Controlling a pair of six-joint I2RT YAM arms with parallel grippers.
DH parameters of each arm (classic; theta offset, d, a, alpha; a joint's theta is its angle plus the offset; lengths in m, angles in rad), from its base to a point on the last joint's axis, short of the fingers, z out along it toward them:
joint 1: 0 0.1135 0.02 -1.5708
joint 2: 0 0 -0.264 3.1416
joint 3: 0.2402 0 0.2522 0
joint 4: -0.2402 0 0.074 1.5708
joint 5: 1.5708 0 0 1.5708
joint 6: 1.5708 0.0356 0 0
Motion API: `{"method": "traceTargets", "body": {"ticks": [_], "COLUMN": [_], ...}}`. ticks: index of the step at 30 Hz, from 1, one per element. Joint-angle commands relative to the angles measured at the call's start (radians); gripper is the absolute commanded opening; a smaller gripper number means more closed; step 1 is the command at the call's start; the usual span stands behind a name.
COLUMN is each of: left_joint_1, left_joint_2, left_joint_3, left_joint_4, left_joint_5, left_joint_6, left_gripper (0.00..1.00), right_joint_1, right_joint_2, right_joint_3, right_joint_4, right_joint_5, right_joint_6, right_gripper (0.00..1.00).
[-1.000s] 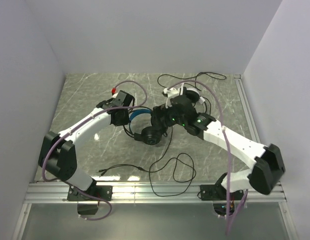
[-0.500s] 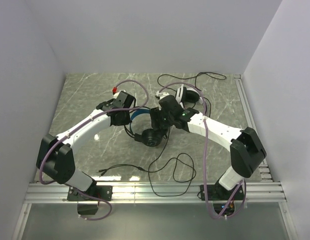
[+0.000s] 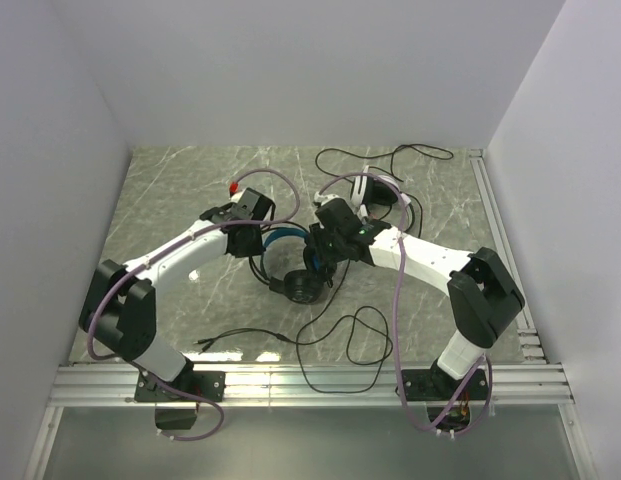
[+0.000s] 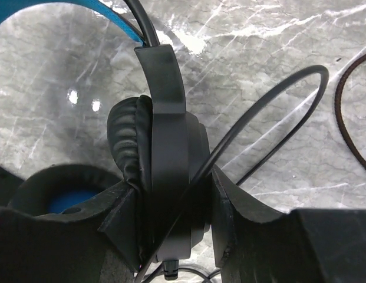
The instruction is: Wrap the headphones
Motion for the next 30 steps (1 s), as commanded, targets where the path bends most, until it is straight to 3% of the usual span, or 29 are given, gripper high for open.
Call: {"method": "traceTargets", "body": {"ticks": [1,5,18,26,30], "left_joint_1": [-0.004,-0.002,-0.002,-0.002,-0.002], "left_joint_2": [0.003,0.016,0.037,0.052,0.042], "left_joint_3": [0.017,0.01,-0.036,-0.105,-0.126], "left_joint_4": [0.09,0.095,0.109,0.165,0.196], "left_joint_5": [0.013,0.03,0.008,0.014,0.028], "left_joint_6": [-0.019,-0.005,0.01,0.015,0.024], "left_gripper": [0.28,0.38,0.38,0.47,0.46], "right_joint_1": [-0.002,0.0,-0.016,-0.027,-0.027], "right_joint_2": [-0.032,-0.048,-0.039,-0.042,-0.04], "right_joint_3": [0.011,0.008,0.014,0.022,0.026], "right_joint_4": [0.009,0.014,0.004,-0.006,-0.006], "right_joint_5": [-0.005,-0.017,-0.068,-0.094,-0.105], "right_joint_6": [0.001,-0.003,-0.057,-0.1,-0.105], "right_gripper": [0.37,0.36,0.35,0.34,0.34]}}
